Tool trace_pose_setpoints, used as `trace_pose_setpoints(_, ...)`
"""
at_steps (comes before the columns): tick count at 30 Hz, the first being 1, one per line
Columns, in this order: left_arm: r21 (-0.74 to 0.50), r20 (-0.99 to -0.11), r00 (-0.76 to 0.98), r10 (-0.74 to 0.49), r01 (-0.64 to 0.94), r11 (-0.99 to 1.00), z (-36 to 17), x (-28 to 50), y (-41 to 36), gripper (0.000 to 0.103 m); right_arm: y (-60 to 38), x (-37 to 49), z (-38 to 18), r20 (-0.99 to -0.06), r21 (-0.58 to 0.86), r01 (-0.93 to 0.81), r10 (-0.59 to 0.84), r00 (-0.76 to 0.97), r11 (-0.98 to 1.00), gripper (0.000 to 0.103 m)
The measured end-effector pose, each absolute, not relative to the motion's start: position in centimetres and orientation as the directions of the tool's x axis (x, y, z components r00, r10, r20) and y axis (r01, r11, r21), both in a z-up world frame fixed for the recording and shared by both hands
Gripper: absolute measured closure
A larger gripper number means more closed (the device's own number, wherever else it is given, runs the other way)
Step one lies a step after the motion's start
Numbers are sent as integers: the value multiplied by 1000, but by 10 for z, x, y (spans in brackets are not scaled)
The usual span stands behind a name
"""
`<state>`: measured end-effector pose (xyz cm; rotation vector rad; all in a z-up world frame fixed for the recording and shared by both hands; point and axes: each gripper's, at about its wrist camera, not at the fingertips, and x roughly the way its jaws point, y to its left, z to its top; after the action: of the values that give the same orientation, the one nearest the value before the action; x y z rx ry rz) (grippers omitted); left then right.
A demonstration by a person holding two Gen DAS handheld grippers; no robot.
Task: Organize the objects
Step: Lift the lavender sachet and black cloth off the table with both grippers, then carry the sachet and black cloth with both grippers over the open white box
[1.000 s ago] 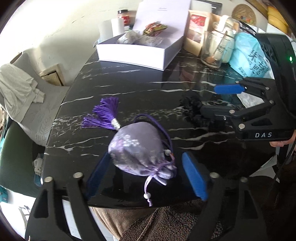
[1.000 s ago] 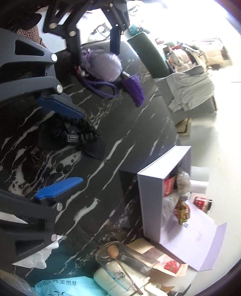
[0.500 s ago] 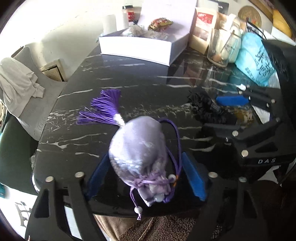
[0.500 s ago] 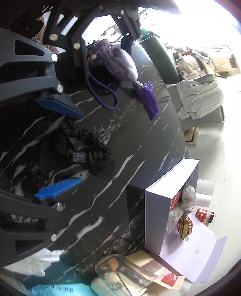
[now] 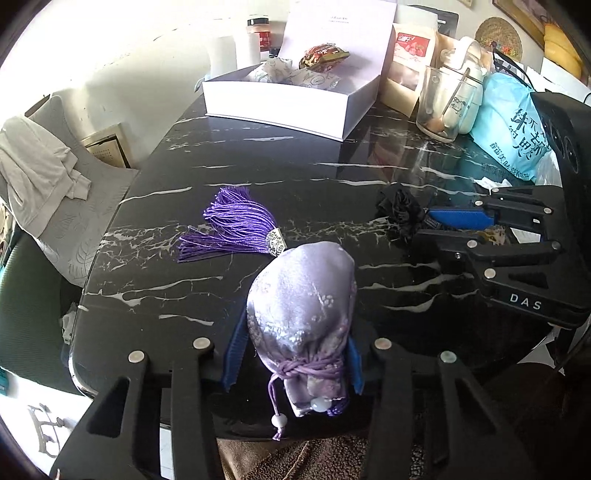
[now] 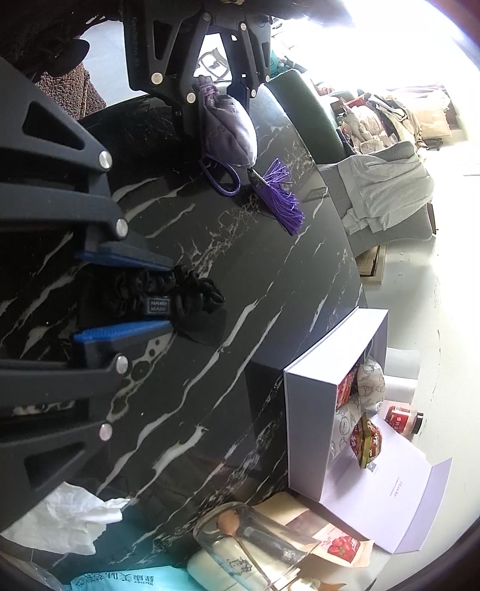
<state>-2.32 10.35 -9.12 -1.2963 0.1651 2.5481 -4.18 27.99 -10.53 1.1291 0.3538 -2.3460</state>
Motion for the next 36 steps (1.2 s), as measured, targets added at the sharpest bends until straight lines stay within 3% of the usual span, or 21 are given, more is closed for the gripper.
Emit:
trace_pose_setpoints(7, -117, -805, -542, 240, -252, -961, -86, -29, 93, 62, 279, -44, -105, -786, 0, 543, -336, -519, -840, 82)
trace_pose_setpoints(36, -102, -750, -624, 219, -218, -971, -17, -27, 76, 62, 263, -43, -53, -728, 21, 610, -430, -533, -792, 82)
